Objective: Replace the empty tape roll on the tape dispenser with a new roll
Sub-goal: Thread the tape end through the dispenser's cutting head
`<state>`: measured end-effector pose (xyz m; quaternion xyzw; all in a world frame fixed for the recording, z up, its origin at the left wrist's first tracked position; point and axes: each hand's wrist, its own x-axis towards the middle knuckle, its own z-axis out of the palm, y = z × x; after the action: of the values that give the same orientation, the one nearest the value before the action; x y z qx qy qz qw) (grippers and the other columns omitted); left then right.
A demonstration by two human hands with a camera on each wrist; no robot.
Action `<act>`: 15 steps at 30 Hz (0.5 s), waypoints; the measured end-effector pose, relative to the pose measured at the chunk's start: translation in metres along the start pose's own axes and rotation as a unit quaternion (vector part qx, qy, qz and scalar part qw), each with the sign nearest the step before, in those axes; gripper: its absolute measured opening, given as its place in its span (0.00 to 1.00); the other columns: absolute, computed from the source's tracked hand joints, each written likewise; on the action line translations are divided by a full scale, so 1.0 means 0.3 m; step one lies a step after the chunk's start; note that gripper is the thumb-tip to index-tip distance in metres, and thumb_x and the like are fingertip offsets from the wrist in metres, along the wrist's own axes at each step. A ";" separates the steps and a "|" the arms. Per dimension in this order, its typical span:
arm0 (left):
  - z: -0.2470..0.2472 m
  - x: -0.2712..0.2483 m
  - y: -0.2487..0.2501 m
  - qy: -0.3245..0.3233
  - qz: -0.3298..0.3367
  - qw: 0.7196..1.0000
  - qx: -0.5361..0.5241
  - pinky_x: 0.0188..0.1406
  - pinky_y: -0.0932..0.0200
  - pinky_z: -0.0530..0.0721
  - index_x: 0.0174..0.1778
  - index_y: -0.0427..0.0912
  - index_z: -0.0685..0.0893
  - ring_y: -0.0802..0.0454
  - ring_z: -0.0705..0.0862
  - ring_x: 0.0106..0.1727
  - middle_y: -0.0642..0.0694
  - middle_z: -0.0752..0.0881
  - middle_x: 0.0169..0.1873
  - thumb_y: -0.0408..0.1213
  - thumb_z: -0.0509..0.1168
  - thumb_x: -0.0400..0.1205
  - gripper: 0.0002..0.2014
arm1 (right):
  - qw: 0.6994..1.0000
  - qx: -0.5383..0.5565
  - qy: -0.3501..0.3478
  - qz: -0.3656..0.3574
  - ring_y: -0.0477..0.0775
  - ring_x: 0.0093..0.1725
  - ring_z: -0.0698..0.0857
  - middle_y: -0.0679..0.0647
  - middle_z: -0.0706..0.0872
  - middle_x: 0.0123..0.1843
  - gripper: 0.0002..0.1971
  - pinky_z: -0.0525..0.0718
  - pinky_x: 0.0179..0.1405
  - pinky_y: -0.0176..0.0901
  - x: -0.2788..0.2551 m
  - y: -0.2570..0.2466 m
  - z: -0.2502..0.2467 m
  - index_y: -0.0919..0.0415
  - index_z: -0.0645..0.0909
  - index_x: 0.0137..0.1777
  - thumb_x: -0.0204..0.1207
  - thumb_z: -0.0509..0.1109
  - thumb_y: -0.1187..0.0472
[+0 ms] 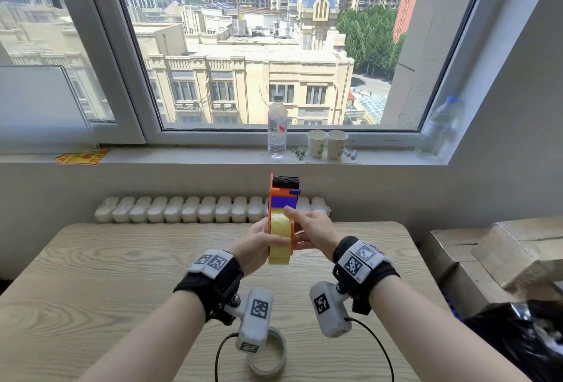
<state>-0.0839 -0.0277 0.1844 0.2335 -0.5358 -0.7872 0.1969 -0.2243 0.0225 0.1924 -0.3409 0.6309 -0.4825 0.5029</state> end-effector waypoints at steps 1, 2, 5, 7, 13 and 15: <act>-0.002 0.000 -0.003 -0.002 0.003 1.000 0.001 0.48 0.56 0.87 0.66 0.37 0.75 0.48 0.87 0.50 0.40 0.86 0.50 0.24 0.66 0.69 0.27 | 1.000 -0.001 -0.001 0.000 0.57 0.34 0.87 0.67 0.86 0.46 0.27 0.89 0.28 0.43 -0.002 -0.002 0.000 0.77 0.81 0.57 0.79 0.65 0.48; -0.005 0.000 -0.006 -0.002 0.006 1.000 0.001 0.48 0.57 0.87 0.66 0.37 0.75 0.49 0.88 0.50 0.41 0.87 0.50 0.25 0.67 0.70 0.26 | 1.000 -0.002 -0.003 0.000 0.58 0.35 0.87 0.67 0.86 0.46 0.28 0.88 0.28 0.43 -0.002 -0.003 -0.002 0.77 0.81 0.57 0.79 0.64 0.47; -0.011 0.004 -0.009 0.008 0.014 1.000 -0.004 0.45 0.58 0.87 0.70 0.33 0.73 0.50 0.88 0.49 0.40 0.87 0.51 0.25 0.67 0.74 0.27 | 1.000 -0.012 -0.001 -0.009 0.59 0.35 0.87 0.65 0.87 0.43 0.30 0.89 0.32 0.46 -0.004 -0.007 -0.002 0.77 0.82 0.55 0.79 0.62 0.45; -0.016 0.003 -0.008 0.013 0.017 1.000 0.005 0.42 0.61 0.87 0.69 0.32 0.72 0.52 0.88 0.46 0.42 0.86 0.49 0.24 0.64 0.78 0.22 | 0.999 -0.036 0.018 -0.034 0.61 0.38 0.87 0.65 0.87 0.44 0.27 0.90 0.39 0.52 -0.003 -0.005 0.001 0.76 0.81 0.54 0.80 0.62 0.46; -0.034 0.002 -0.010 0.025 0.016 0.999 0.034 0.44 0.59 0.86 0.67 0.34 0.73 0.49 0.86 0.44 0.41 0.85 0.44 0.28 0.62 0.81 0.18 | 0.966 -0.191 0.053 -0.164 0.56 0.56 0.86 0.60 0.85 0.60 0.15 0.87 0.55 0.54 -0.015 0.001 0.005 0.58 0.80 0.64 0.80 0.65 0.55; -0.036 0.005 -0.011 0.028 0.012 0.999 0.039 0.45 0.58 0.86 0.69 0.33 0.72 0.48 0.86 0.46 0.40 0.84 0.48 0.29 0.62 0.81 0.19 | 0.959 -0.209 0.042 -0.188 0.57 0.54 0.87 0.61 0.85 0.58 0.13 0.87 0.55 0.56 -0.020 -0.002 0.013 0.56 0.82 0.63 0.79 0.66 0.58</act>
<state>-0.0791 -0.0356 0.1775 0.2564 -0.5628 -0.7565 0.2125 -0.2191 0.0270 0.1946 -0.5304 0.6627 -0.4398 0.2933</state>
